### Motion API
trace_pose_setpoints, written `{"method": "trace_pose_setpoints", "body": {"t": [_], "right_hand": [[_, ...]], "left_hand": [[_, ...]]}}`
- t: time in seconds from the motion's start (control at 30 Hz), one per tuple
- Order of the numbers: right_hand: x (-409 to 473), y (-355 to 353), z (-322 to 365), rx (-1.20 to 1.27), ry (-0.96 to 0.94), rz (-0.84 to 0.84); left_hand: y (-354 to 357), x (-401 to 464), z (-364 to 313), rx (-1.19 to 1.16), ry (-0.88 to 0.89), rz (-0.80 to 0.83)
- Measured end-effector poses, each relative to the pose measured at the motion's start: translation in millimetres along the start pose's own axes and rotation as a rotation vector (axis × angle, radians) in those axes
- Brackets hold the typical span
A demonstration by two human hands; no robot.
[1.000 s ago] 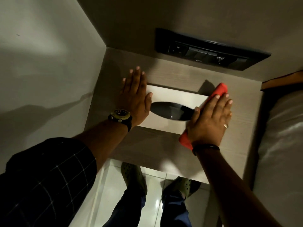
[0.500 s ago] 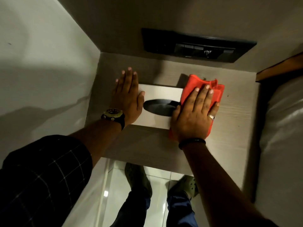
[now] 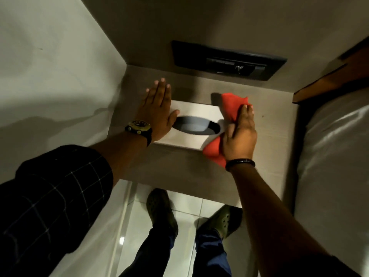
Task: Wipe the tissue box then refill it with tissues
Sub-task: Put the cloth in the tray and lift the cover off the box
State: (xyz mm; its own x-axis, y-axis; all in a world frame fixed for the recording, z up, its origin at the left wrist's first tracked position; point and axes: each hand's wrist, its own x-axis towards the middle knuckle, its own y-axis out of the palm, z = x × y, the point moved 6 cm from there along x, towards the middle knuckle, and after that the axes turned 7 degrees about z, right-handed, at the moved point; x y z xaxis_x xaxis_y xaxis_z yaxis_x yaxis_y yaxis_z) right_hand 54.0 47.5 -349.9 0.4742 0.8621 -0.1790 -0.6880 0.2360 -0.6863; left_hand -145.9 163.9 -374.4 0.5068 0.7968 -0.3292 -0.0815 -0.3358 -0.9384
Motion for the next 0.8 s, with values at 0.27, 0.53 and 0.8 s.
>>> {"method": "trace_pose_setpoints", "body": {"t": [0.27, 0.53, 0.8], "right_hand": [[-45, -123, -1, 0.411, 0.224, -0.317], [-80, -319, -23, 0.475, 0.224, -0.677], [-73, -434, -92, 0.361, 0.424, -0.742]], "left_hand": [[-43, -25, -114, -0.053, 0.213, 0.015], [-123, -18, -289, -0.04, 0.606, -0.078], [-162, 6, -438, 0.083, 0.71, -0.152]]}}
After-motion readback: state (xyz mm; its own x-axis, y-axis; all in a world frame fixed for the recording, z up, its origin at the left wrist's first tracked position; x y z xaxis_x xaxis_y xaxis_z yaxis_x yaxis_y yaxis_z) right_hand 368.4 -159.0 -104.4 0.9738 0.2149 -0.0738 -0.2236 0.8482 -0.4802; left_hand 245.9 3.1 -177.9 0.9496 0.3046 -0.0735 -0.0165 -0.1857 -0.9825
